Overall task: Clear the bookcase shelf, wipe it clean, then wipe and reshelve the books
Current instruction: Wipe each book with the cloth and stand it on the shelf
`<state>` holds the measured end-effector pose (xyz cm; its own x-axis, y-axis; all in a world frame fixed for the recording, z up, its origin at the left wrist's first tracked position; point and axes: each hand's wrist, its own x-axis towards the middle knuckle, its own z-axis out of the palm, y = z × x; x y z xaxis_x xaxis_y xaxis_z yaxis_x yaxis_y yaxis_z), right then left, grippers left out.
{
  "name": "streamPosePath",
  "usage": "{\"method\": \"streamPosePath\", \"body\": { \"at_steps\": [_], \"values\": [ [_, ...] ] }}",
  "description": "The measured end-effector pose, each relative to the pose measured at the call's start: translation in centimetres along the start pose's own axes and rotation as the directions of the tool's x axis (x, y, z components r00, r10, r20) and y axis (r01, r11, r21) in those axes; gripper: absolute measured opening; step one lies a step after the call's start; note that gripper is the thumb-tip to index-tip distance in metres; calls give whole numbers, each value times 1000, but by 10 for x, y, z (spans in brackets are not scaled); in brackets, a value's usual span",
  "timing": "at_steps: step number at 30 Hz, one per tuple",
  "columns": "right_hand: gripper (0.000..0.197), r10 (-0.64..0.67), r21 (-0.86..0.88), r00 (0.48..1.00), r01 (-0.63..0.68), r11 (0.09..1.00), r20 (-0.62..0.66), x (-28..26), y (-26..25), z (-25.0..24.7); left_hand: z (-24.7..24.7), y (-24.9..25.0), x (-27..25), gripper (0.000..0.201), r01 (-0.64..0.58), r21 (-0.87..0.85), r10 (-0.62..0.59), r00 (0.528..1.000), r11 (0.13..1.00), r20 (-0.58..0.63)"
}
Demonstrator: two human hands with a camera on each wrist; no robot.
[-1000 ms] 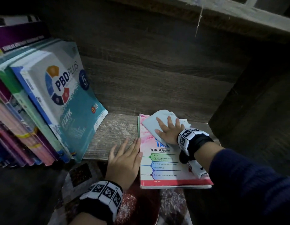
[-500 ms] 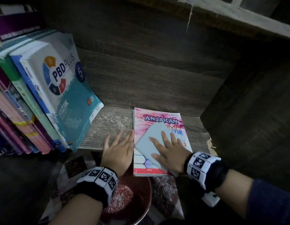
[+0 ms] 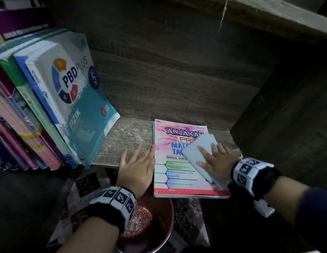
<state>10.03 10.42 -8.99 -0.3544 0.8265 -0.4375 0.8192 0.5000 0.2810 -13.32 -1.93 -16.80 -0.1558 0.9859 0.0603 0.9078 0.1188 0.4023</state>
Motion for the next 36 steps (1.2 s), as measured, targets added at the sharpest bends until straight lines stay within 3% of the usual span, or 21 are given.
{"method": "streamPosePath", "body": {
  "at_steps": [3, 6, 9, 12, 16, 19, 22, 24, 30, 34, 36],
  "values": [
    [85, 75, -36, 994, -78, 996, -78, 37, -7, -15, 2, 0, 0, 63, 2, -7, -2, 1000, 1000, -9],
    [70, 68, -2, 997, -68, 998, -40, 61, -20, -33, -2, 2, 1, 74, 11, -4, -11, 999, 1000, -47],
    [65, 53, 5, 997, -53, 999, -49, 70, -33, -41, -12, 0, 9, 76, 5, 49, -1, 996, 999, -88],
    [64, 14, 26, 999, -13, 1000, -49, 64, -40, -38, -18, -12, 19, 72, -9, 65, 10, 1000, 998, -26],
    [66, -99, 39, 995, 98, 994, 26, 30, -47, -33, -22, -15, 21, 46, 25, 42, -26, 999, 999, 27],
    [69, -231, 62, 972, 229, 971, 39, -12, -60, -21, -25, -13, 21, 44, 45, 17, -45, 998, 999, 31],
    [92, -348, -10, 938, 348, 938, 5, -50, -72, -2, -27, -13, 21, 47, 46, 15, -47, 998, 999, 41],
    [97, -363, -51, 932, 362, 931, -3, -63, -70, 10, -27, -13, 20, 50, 38, 34, -39, 998, 999, 44],
    [110, -230, 80, 971, 225, 971, 59, -62, -23, 12, -26, -14, 20, 50, 40, 42, -43, 997, 998, 59],
    [79, -45, 78, 996, 39, 996, 80, -22, 0, 1, -25, -15, 19, 60, 36, 55, -39, 997, 998, 60],
    [72, 15, 66, 999, -18, 998, 47, 7, 3, -9, -24, -16, 18, 62, 28, 62, -32, 998, 998, 52]
  ]
}}
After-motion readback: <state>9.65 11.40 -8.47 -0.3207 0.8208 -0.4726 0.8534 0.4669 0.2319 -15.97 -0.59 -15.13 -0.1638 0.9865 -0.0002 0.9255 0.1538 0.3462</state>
